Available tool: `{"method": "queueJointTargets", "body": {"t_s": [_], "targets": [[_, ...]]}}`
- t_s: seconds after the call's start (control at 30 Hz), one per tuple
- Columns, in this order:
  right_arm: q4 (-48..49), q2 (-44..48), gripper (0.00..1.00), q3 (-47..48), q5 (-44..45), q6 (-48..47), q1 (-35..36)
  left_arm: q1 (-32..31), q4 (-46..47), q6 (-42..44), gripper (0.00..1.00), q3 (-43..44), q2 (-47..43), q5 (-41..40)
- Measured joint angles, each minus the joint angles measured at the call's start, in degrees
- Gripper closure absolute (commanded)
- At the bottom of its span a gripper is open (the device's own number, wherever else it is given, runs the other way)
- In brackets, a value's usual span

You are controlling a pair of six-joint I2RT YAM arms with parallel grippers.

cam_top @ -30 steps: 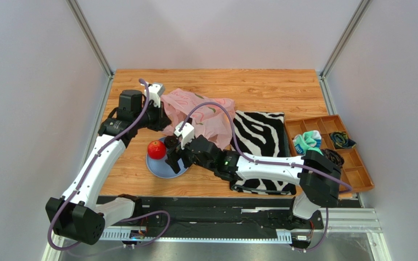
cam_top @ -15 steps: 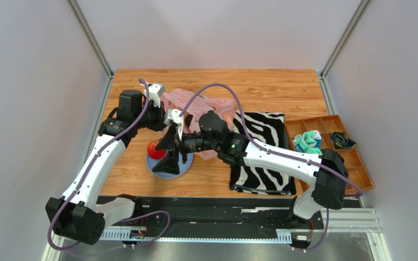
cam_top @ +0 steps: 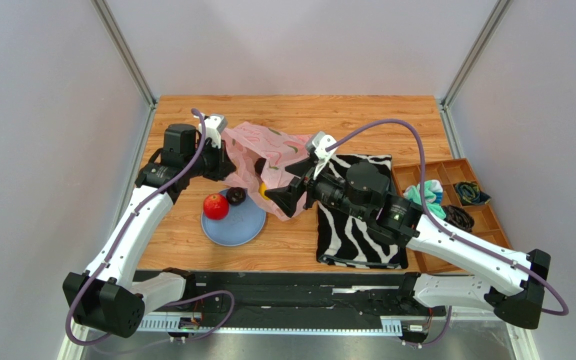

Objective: Place the fruits into the plastic bag

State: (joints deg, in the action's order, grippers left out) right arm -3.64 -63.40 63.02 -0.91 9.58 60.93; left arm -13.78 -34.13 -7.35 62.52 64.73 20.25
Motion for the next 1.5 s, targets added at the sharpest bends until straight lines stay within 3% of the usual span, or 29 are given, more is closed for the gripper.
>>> {"method": "queueJointTargets", "body": {"t_s": [0.37, 0.77, 0.87, 0.97, 1.0, 1.03, 1.23, 1.5], "targets": [[-7.89, 1.16, 0.19, -10.16, 12.24, -2.49, 0.90, 0.00, 0.00, 0.00, 1.00, 0.00, 0.00, 0.00], [-7.85, -2.99, 0.20, -10.16, 13.64, -5.77, 2.56, 0.00, -0.04, 0.02, 1.00, 0.00, 0.02, 0.00], [-7.74, -4.63, 0.33, -10.14, 13.44, -6.67, 2.64, 0.00, -0.13, 0.02, 1.00, 0.00, 0.02, -0.02], [-7.67, -6.97, 0.72, -9.97, 14.12, -7.69, 2.64, 0.00, -0.31, 0.02, 1.00, 0.00, 0.17, -0.04], [-7.76, -8.17, 0.96, -9.62, 14.78, -7.89, 2.64, 0.00, -0.37, 0.02, 1.00, 0.00, 0.26, -0.04], [-7.78, -9.22, 1.00, -9.27, 15.21, -8.44, 2.64, 0.00, -0.39, 0.04, 1.00, 0.00, 0.44, -0.15], [-12.46, -14.73, 1.00, 0.66, 18.97, -11.26, 1.11, 0.07, -2.12, -0.02, 1.00, 2.43, 4.00, -1.29], [-12.33, -14.93, 1.00, 19.98, 19.65, -14.60, -8.70, 2.69, -8.35, -0.17, 1.00, 26.88, 15.54, -1.14]]}}
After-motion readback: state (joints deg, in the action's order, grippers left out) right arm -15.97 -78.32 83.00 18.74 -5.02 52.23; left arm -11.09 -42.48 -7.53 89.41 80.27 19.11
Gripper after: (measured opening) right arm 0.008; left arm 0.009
